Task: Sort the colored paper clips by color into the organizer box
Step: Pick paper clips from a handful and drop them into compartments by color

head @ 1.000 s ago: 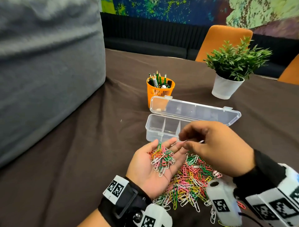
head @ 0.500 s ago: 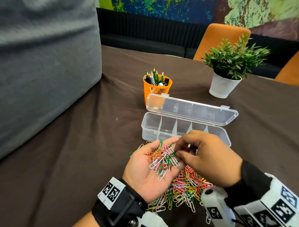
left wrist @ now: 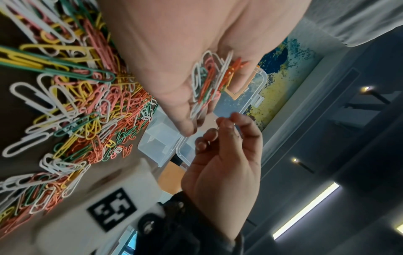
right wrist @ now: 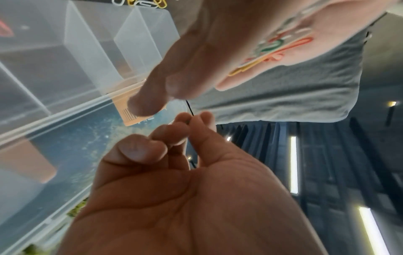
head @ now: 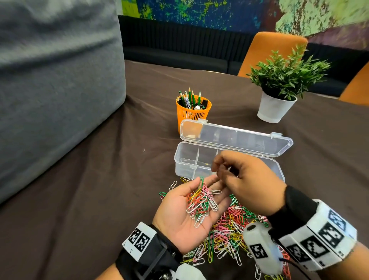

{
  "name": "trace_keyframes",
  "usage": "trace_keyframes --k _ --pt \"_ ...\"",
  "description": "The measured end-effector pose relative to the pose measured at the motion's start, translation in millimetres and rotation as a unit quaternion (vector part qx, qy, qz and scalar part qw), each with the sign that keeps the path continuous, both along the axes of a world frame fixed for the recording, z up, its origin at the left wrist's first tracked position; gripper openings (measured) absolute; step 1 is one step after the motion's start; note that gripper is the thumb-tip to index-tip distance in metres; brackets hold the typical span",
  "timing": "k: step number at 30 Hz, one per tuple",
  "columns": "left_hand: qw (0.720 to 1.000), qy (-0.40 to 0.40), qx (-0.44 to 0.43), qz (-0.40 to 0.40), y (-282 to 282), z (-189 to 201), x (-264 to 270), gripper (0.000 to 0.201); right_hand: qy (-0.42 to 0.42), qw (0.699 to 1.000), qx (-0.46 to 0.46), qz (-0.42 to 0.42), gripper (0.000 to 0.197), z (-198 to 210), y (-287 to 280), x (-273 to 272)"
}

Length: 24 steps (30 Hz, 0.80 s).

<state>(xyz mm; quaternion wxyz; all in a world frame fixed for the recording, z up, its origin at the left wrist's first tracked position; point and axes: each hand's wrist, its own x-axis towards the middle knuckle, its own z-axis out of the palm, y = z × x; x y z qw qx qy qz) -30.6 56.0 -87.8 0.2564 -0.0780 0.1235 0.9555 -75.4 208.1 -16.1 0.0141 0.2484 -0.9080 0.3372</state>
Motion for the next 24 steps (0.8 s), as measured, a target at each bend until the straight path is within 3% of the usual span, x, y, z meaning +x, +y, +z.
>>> trace_keyframes --k 4,6,9,12,14,17,24 --pt "1.000 -0.003 0.021 -0.021 2 3 3 0.033 0.011 0.984 0.176 0.034 0.012 5 -9 -9" --pt "0.999 -0.008 0.042 -0.028 2 4 5 0.032 0.005 0.975 0.215 0.059 0.016 7 -12 -7" --pt "0.999 -0.019 0.040 -0.026 2 5 5 0.035 -0.014 0.986 0.156 0.058 0.006 10 -11 -9" --pt "0.999 -0.020 -0.009 -0.031 1 7 2 0.046 -0.049 0.999 0.020 -0.002 0.005 24 5 -22" --pt "0.999 -0.033 -0.019 -0.017 -1 7 0 0.051 -0.018 0.998 -0.018 -0.056 0.007 37 27 -35" --pt "0.998 -0.050 -0.027 0.013 -3 8 -2 0.054 0.014 0.994 0.018 -0.109 0.007 49 57 -51" --pt "0.997 -0.049 -0.046 0.033 -4 12 -4 0.057 -0.049 0.987 0.054 -0.145 0.024 26 75 -66"
